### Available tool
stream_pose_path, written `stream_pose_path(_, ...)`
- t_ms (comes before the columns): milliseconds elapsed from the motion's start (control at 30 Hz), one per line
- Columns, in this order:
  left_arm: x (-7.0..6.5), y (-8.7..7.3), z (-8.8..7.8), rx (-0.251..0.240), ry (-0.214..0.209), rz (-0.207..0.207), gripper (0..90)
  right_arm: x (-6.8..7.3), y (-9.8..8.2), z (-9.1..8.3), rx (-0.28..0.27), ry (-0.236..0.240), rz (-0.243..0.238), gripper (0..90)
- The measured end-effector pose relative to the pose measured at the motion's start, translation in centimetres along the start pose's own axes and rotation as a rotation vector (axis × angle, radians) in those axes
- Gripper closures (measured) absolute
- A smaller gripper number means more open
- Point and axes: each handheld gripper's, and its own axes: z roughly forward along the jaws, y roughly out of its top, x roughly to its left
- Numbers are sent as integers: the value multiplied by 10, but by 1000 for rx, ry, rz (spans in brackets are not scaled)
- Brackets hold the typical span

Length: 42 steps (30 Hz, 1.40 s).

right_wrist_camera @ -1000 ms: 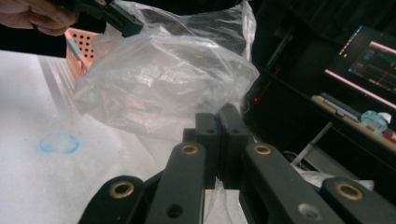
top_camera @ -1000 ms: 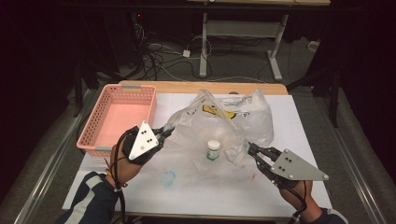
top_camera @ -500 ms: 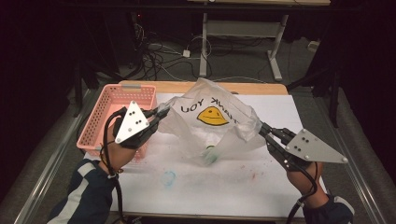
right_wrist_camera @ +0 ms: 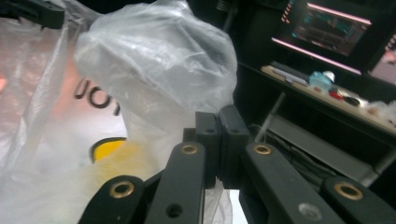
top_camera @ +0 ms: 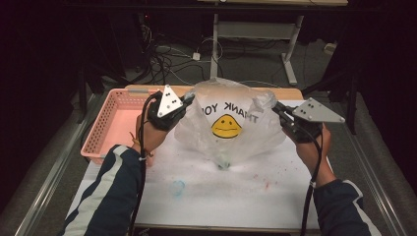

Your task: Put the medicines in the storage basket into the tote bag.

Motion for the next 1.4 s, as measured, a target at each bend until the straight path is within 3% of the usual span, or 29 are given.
stream_pose_path(67,4,1,12,18,13,4,854,-6,1,10,10,-22,2,898)
stream_pose_path(200,15,2,28,23,21,-29,854,-16,2,28,54,-52,7,898)
stream_pose_path(433,33,9,45,39,66,-42,854,-40,9,47,74,-114,83,898)
stream_pose_path(533,42,10,48,47,86,-56,854,-52,17,46,43,-135,148,898)
stream_pose_path(600,48,10,47,44,96,-73,854,-56,25,42,29,-146,162,899)
stream_pose_path(733,57,13,44,37,122,-75,853,-55,43,34,0,-161,142,898)
stream_pose_path(900,73,21,36,3,150,-121,854,-53,64,26,-35,-188,118,899)
stream_pose_path(1000,79,29,32,-15,178,-113,854,-52,77,20,-55,-201,100,899)
stream_pose_path(1133,82,36,31,-36,191,-138,824,-54,90,17,-50,-228,84,899)
stream_pose_path(1233,78,37,37,-22,188,-125,818,-58,89,20,-29,-237,96,899)
stream_pose_path(1400,69,37,49,4,183,-134,638,-67,72,30,18,-250,136,898)
